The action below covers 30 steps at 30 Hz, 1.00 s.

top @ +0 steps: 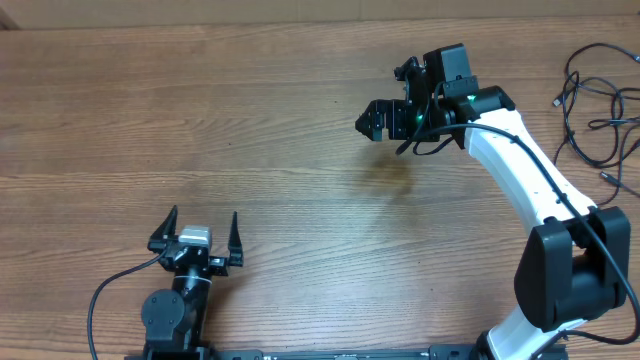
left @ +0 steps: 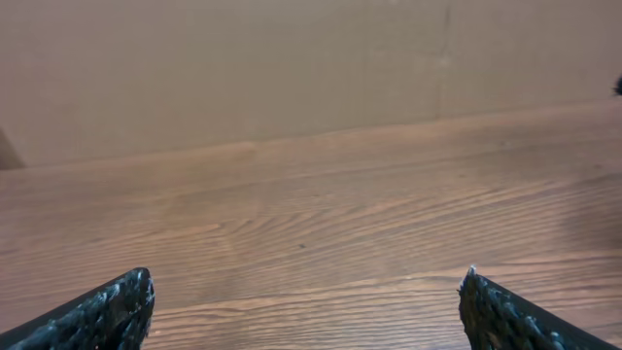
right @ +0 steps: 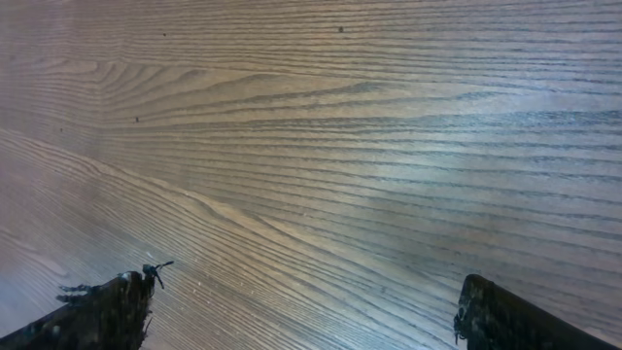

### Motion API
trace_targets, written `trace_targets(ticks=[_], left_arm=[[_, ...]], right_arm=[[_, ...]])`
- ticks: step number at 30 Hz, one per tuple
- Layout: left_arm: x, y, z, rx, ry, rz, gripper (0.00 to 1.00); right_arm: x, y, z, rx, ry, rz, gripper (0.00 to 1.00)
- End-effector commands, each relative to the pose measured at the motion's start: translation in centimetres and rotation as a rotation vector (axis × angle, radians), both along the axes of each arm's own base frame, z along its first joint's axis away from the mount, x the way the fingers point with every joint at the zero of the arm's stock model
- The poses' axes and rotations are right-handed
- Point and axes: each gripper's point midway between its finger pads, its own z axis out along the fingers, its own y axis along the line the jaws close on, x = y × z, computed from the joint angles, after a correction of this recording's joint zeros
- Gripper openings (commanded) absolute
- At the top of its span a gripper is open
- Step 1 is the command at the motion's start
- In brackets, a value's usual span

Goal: Untangle cables

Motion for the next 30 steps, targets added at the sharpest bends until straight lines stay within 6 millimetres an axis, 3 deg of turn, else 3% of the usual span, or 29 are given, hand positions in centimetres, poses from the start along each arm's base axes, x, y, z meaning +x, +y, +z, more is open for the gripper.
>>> trace_targets(ticks=[1,7,12,30], left_arm=[[0.01,1.23,-0.08,0.054,-0.005,0.052,0.99],[0.01,1.51,-0.07,0.053,-0.005,0.062,1.00],[0.01,1.28,0.01,-0.043,-0.003,0.056,1.00],[0.02,1.38,0.08,-0.044,-0.006,0.060,1.00]], right_arm=[[0.15,0.14,1.04,0.008,-0.030,0.009,1.00],[0.15,0.14,1.04,0.009,-0.030,0.009,1.00],[0.15,0.14,1.05,0.009,-0.030,0.009,1.00],[0.15,0.14,1.04,0.009,-0.030,0.009,1.00]])
